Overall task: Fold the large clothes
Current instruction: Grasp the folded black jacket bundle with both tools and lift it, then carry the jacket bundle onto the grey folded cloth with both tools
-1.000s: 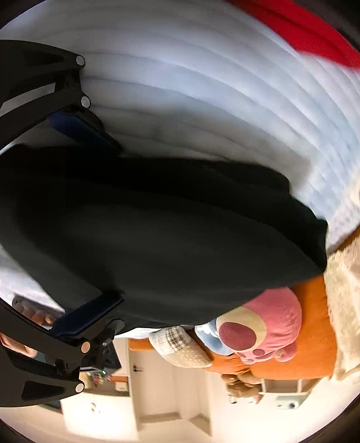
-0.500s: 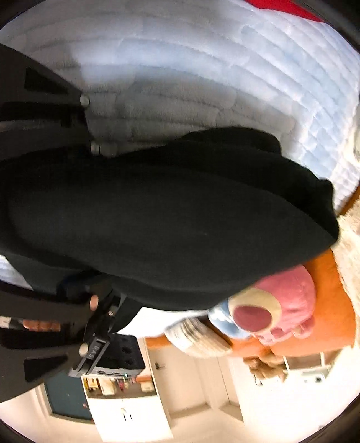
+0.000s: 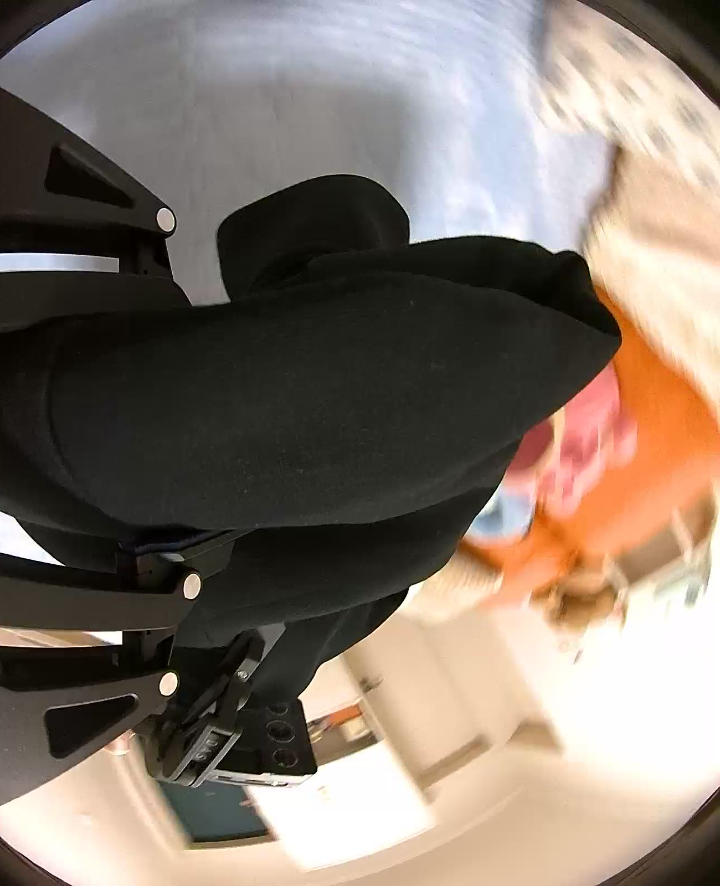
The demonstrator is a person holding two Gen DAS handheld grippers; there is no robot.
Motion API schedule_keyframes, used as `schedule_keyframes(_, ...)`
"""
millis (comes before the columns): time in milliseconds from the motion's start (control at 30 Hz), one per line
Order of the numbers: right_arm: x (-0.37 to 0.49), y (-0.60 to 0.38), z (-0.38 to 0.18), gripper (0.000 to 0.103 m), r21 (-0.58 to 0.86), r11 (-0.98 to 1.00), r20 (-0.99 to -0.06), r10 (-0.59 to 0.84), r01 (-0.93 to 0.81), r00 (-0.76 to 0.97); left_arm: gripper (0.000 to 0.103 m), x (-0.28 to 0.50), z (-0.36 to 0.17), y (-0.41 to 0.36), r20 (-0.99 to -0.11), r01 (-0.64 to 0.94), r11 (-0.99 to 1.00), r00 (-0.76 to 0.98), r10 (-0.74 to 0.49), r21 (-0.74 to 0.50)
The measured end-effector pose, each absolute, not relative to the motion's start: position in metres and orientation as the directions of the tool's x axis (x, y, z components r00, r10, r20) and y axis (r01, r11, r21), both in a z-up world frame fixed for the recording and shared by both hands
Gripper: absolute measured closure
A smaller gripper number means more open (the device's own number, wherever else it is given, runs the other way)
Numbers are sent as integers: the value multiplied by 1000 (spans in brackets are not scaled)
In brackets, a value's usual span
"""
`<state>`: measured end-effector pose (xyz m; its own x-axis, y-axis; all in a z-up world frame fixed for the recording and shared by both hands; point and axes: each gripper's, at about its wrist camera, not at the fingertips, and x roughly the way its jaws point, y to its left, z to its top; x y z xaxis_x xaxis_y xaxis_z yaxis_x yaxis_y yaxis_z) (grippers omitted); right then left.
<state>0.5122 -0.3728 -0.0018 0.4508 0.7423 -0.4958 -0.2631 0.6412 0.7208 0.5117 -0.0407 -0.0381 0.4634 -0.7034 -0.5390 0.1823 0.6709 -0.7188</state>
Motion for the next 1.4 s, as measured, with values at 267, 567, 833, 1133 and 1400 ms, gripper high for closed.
schedule_keyframes(267, 417, -561, 95, 79, 662, 722, -450, 596, -199, 665, 57, 477, 56, -224, -405, 427, 562, 407, -819, -708)
schedule_keyframes(567, 342, -718, 48, 79, 659, 751, -489, 465, -37, 738, 57, 442, 20, -392, -386, 528, 476, 278, -879, -703)
schedule_keyframes(833, 310, -756, -75, 79, 722, 689, -541, 506, 62, 672, 57, 421, -79, -435, -504, 478, 512, 158, -849, -713)
schedule_keyframes(1133, 300, -759, -91, 78, 756, 653, -509, 544, 44, 667, 56, 427, -81, -440, -534, 509, 518, 129, -836, -688)
schedule_keyframes(1400, 320, -736, -132, 75, 639, 748, -662, 416, 179, 624, 49, 437, -137, -428, -553, 451, 545, 129, -823, -707)
